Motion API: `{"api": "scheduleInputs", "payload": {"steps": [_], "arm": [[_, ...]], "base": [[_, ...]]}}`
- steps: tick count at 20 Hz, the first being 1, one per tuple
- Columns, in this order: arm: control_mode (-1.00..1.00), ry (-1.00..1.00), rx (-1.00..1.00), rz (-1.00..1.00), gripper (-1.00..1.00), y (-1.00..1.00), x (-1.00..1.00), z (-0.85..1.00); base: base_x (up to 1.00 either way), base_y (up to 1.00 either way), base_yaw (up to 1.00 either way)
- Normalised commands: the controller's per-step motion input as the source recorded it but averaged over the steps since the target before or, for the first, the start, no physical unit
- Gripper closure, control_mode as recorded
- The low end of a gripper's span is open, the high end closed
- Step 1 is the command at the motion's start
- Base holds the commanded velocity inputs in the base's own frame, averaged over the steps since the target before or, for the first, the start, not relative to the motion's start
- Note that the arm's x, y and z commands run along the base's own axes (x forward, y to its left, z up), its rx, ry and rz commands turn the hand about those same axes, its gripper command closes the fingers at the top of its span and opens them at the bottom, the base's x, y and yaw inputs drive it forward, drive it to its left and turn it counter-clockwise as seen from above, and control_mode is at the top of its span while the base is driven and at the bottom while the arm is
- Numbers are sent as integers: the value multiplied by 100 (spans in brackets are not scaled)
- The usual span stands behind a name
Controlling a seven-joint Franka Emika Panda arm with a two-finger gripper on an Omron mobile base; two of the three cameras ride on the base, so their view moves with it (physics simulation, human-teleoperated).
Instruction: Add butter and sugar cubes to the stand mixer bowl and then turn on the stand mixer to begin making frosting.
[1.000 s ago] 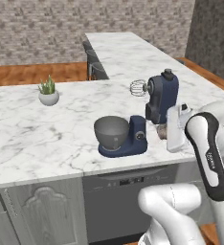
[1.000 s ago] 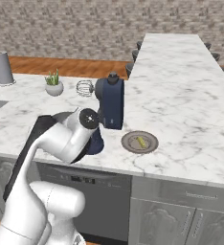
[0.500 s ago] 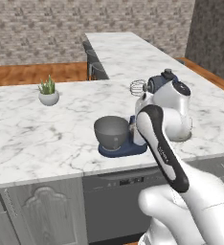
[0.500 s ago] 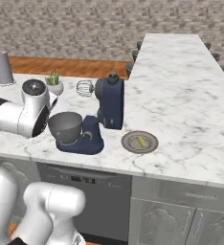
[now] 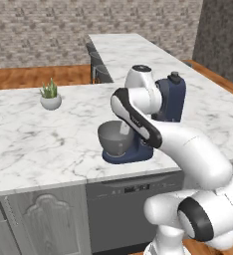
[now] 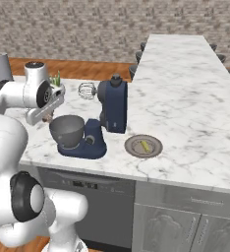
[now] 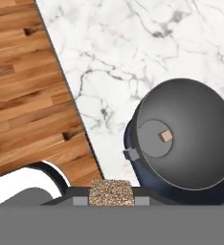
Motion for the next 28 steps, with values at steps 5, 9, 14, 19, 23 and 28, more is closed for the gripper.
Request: {"api": "scheduleInputs", "payload": {"steps": [5, 9, 14, 19, 23, 28], "arm": [[-100, 14, -9, -11, 100, 1, 67, -57], [-100, 1, -4, -4, 100, 7, 47, -65], [-100, 0, 0, 0, 100, 5, 22, -48], [-100, 0, 0, 0, 100, 0, 22, -44], [-100, -3, 0, 0, 100, 0, 33, -33], [-100, -5, 0, 0, 100, 0, 32, -26]], "base": [[0, 0, 0], [0, 0, 0], [0, 0, 0], [0, 0, 0], [0, 0, 0], [0, 0, 0]]}}
